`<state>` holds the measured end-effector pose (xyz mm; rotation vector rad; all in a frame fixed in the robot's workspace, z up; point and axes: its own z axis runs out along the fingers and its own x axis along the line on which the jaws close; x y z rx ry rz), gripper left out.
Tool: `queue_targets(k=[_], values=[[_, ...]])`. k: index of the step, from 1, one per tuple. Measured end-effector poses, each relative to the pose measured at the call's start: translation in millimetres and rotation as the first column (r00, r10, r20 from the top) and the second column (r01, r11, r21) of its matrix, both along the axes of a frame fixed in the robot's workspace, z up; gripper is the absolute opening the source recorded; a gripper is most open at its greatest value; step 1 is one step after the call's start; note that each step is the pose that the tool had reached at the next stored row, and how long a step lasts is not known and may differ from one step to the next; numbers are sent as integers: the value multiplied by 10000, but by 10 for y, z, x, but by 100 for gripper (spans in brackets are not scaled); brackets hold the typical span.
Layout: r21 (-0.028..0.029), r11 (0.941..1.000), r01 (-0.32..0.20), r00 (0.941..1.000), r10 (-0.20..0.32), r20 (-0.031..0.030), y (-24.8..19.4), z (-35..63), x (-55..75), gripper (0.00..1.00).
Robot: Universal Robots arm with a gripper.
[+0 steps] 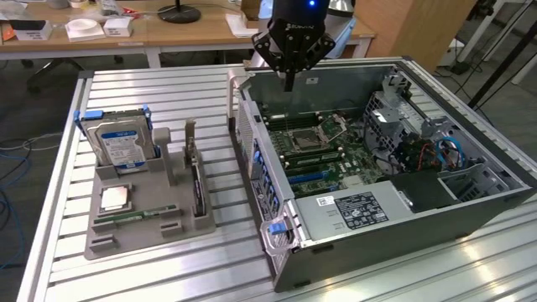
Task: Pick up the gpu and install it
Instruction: 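Reach for the gpu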
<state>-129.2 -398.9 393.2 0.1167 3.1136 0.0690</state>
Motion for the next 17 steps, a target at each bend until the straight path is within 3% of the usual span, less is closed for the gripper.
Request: queue_targets(k=[17], values=[[-1, 10000, -1, 10000, 1, -1, -1, 1, -31, 11]])
